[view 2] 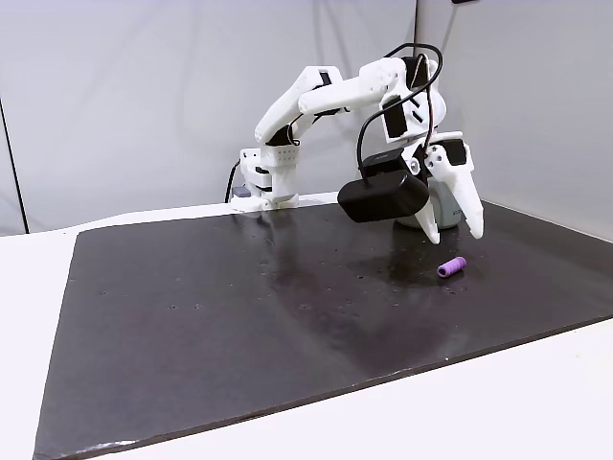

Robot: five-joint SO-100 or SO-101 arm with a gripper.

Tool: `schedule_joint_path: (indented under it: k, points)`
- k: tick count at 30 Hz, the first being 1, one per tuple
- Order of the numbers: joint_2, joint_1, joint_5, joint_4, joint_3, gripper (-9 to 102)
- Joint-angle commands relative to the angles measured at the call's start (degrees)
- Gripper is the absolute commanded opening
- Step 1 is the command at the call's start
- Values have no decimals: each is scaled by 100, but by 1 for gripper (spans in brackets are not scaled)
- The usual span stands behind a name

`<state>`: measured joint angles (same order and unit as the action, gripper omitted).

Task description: Grasp a pengrip and put it in the cup.

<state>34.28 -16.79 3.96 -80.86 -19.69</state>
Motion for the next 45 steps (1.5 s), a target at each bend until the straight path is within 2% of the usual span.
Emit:
schedule_joint_path:
  k: [1, 11, 26, 31, 36, 45]
  points:
    - [-132, 97, -44, -53, 598, 24]
    - [-1020, 123, -79, 0, 1327, 19]
    - [-1380, -105, 167, 18, 1688, 0]
    - [-1336, -97, 167, -18, 1696, 0]
    - [-756, -53, 149, -114, 1538, 0]
    - [1450, -26, 132, -299, 202, 0]
